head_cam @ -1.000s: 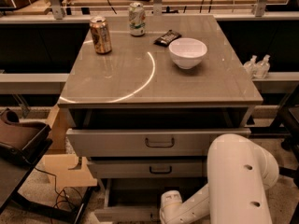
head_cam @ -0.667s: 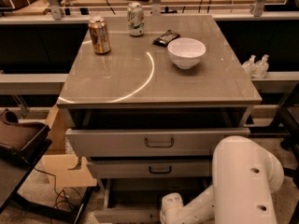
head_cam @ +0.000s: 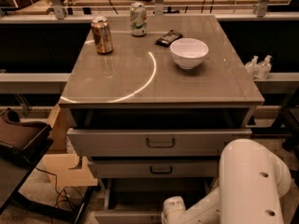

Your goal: Open bottom drawer

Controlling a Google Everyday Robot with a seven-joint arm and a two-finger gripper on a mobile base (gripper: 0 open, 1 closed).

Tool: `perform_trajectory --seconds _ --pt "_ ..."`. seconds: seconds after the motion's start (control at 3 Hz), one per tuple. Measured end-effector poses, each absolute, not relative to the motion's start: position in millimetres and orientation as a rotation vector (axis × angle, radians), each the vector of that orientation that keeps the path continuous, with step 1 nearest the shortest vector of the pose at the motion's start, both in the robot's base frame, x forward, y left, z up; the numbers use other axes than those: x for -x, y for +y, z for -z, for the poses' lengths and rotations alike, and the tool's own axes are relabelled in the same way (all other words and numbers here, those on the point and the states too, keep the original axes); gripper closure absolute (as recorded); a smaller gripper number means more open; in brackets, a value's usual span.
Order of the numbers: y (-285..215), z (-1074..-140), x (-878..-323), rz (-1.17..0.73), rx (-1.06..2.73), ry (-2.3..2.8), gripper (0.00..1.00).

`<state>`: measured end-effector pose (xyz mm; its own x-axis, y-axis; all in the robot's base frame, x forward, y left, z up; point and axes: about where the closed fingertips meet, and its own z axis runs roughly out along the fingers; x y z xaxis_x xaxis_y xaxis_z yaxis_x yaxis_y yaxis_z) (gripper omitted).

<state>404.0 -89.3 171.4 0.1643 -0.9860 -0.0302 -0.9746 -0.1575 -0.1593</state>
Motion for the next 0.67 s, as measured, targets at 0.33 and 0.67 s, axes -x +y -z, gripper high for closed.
perform_trajectory --seconds 0.33,0.67 --pt "-93.4 -181.3 -399.2 0.144 2.270 1.926 1.00" --pt "-93.4 -183.5 -399.2 0.144 2.270 1.926 1.00"
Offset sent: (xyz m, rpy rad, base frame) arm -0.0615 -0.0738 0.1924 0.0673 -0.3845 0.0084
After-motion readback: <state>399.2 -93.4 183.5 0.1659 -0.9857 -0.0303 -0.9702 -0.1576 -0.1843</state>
